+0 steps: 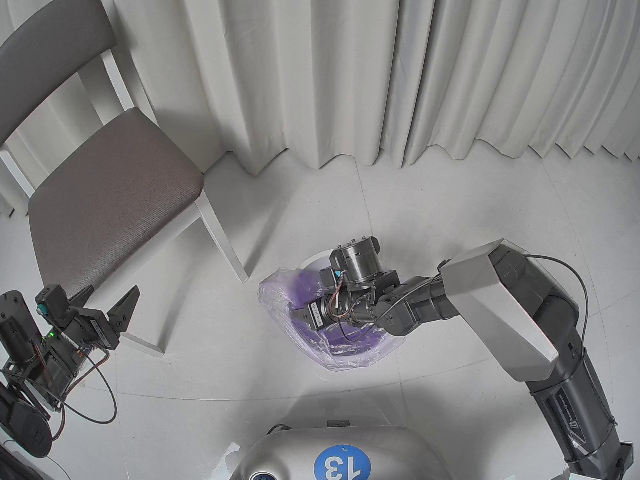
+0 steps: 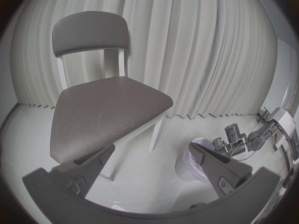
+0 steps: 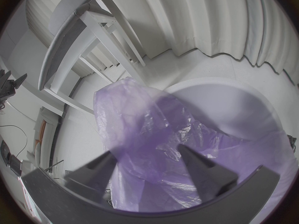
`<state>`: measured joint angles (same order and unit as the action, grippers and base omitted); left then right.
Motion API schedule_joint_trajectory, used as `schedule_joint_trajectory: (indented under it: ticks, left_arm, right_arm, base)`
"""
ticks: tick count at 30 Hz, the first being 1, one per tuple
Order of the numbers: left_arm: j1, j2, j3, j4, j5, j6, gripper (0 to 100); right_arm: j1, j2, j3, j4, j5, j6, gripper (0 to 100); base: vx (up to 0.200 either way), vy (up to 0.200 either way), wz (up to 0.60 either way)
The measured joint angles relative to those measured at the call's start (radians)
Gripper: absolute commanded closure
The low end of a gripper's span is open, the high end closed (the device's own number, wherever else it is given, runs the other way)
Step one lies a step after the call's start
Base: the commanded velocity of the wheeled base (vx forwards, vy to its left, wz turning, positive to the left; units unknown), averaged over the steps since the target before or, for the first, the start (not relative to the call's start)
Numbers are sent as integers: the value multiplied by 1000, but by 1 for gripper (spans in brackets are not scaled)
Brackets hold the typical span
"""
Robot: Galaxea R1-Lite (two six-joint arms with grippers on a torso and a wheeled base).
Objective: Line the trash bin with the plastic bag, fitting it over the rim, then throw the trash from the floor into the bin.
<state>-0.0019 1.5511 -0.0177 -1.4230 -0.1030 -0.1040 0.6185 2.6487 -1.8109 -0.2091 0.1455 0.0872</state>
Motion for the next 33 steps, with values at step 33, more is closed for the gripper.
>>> schedule_joint_trajectory:
  ticks: [33]
  left_arm:
    - [71, -51, 0, 58, -70, -4, 0]
  right_arm:
    - [-16, -117, -176, 291, -209, -564, 100]
  base:
    - [0, 0, 0]
